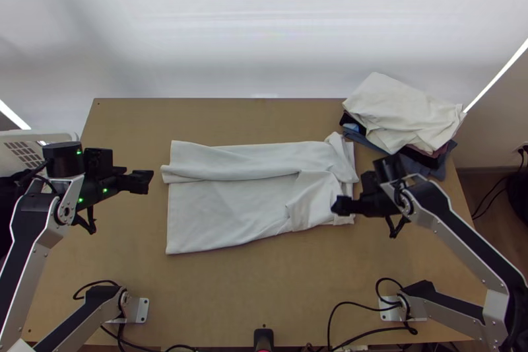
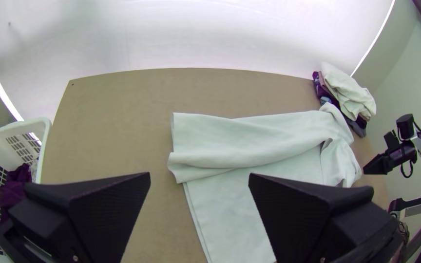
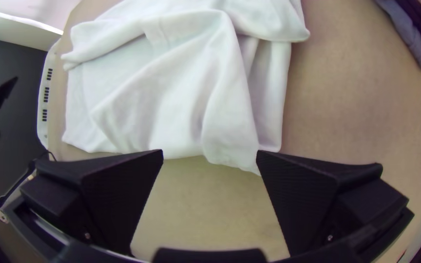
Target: Fold the t-shirt
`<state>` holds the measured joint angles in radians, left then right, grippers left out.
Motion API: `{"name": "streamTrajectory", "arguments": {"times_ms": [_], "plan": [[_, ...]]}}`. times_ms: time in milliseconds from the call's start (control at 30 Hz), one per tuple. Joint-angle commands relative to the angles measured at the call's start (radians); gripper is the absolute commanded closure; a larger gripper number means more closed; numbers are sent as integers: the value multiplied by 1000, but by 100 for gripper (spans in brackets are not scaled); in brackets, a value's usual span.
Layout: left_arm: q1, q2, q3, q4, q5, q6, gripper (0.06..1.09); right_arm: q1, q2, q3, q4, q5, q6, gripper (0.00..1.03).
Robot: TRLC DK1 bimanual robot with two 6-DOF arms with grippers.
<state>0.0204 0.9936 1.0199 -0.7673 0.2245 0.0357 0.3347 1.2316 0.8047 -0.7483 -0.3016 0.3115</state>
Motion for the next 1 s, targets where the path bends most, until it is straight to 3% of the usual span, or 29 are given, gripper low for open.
{"name": "streamTrajectory", "arguments": {"times_ms": [0, 167, 267, 433, 500, 533, 633, 700, 967], "plan": [[-5, -18, -15, 11, 1, 15, 10, 10, 9, -59, 55, 29, -28, 16], [-4, -36, -21, 3, -2, 18, 10, 9, 34, -87, 92, 50, -34, 17], [-4, -41, -32, -3, -5, 26, 10, 10, 35, -102, 112, 59, -38, 44], [-10, -46, -44, -50, -7, 66, 10, 17, 28, -128, 118, 64, -49, 52], [-23, -47, -46, -73, -7, 81, 10, 15, 19, -136, 118, 67, -58, 77], [-30, -47, -46, -98, -7, 98, 10, 13, 11, -139, 118, 68, -65, 83], [-57, -47, -50, -158, -8, 145, 10, 10, 6, -153, 118, 68, -77, 85], [-74, -53, -64, -178, -20, 174, 10, 4, 3, -160, 119, 68, -92, 100], [-266, 25, -135, -349, -194, 224, 10, -54, 2, -151, 152, 70, -106, 100]]}}
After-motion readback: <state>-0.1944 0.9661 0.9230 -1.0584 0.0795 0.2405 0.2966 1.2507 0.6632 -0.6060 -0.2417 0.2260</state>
